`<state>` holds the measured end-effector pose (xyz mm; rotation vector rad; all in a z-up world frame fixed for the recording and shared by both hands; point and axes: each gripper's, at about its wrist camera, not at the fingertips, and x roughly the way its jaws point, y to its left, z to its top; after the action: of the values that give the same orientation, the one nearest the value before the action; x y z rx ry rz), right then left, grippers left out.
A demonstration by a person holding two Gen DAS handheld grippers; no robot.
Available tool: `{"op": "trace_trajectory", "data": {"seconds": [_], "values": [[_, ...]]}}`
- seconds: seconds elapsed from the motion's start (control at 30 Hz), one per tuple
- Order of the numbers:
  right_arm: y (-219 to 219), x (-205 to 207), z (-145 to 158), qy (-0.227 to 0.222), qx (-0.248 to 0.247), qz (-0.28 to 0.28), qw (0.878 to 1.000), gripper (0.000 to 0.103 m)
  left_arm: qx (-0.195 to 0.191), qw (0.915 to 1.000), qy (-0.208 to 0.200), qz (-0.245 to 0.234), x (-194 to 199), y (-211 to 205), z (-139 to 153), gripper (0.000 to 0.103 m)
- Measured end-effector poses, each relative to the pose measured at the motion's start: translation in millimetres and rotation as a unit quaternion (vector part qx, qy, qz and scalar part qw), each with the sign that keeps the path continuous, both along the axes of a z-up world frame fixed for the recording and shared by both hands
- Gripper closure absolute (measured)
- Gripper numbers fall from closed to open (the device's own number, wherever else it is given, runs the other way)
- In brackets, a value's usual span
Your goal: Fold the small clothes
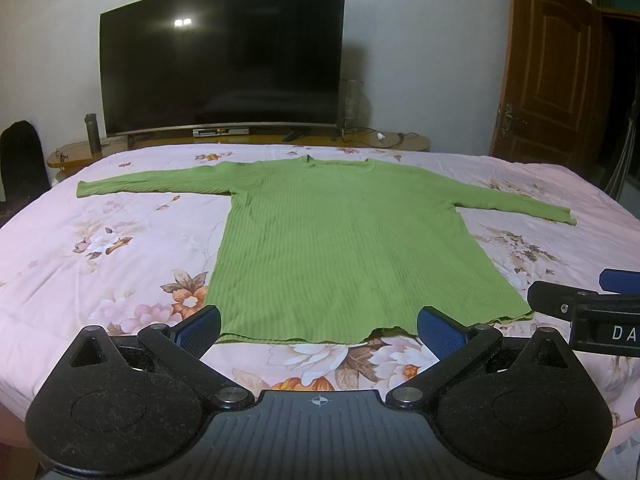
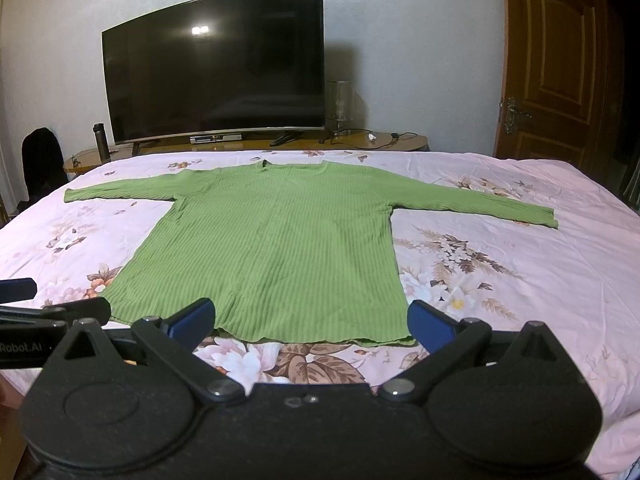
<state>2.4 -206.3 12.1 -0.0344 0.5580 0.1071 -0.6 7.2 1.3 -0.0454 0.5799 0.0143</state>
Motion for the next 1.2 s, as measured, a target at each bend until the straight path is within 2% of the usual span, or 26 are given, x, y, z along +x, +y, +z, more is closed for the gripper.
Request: {"op": "trace_trajectory", "data": {"seconds": [1.2], "values": [[5.5, 3.8, -5.0, -0.001, 0.001, 0.003, 1.0, 0.001, 0.004, 1.0, 0.003, 0.001, 6.0, 2.5, -6.2, 0.0]]}}
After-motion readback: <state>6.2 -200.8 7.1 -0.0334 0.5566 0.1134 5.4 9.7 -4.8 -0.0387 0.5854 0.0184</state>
